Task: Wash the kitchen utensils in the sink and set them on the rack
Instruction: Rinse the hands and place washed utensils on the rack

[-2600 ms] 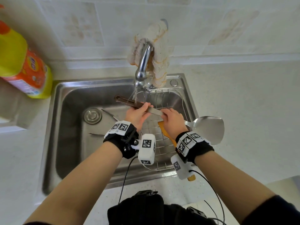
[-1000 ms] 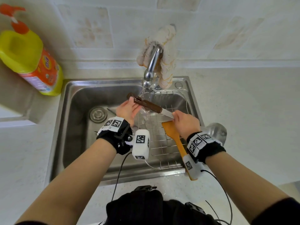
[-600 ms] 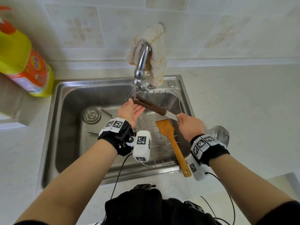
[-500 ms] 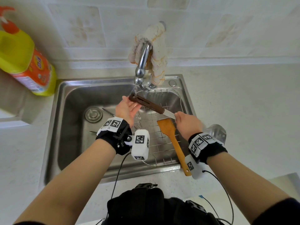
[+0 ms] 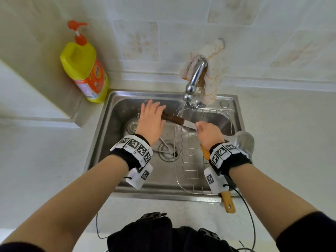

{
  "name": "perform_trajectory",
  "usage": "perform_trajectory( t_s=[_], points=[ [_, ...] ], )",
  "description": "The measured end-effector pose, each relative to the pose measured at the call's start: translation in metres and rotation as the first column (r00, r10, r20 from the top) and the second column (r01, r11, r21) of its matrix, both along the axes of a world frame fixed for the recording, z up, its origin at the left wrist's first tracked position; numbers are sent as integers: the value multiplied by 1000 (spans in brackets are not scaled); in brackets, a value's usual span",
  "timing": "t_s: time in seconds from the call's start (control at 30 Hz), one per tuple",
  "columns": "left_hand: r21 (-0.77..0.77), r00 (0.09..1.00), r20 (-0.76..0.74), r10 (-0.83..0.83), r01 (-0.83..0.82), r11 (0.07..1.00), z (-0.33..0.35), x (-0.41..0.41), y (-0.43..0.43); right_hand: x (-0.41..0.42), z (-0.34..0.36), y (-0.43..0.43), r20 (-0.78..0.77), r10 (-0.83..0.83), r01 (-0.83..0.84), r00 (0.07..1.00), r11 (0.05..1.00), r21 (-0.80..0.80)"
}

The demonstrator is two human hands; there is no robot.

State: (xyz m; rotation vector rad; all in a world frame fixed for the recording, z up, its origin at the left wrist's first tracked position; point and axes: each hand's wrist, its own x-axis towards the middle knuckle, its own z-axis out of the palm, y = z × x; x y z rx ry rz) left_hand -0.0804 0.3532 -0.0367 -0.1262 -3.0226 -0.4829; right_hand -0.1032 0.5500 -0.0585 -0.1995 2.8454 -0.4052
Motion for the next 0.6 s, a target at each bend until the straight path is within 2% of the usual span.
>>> perform_trajectory(
  t_s=[0.03,0.07,0.2,0.37,0.43,0.5,0.53,0.6],
  points=[
    [-122,996,38,-78,82,989,-1,1,0,1,0,-4,-2,19,-19,1000,1000,-3],
    [-165,990,84,-117,130,978,-2,1,0,1,-1,-8,-5,40,-40,999,999,1],
    [-158,969,186,-162,193,969,1,-4,2,-1,1,-17,-41,95,-95,995,995,8],
    [-162,971,183,-152,183,970,4,-2,-7,2,5,-24,-121,110,-109,987,994,16],
    [-158,971,192,-141,172,972,4,1,-6,10,8,-34,-210,113,-128,971,990,-59],
    [-153,970,196,-146,177,972,5,4,-4,21,5,-48,-297,149,-216,943,954,-208],
    [-148,969,199,-146,176,973,5,6,-3,27,3,-53,-313,191,-268,931,936,-226],
    [-124,969,207,-132,159,979,4,10,-6,32,-5,-51,-297,302,-348,906,930,-116]
  ],
)
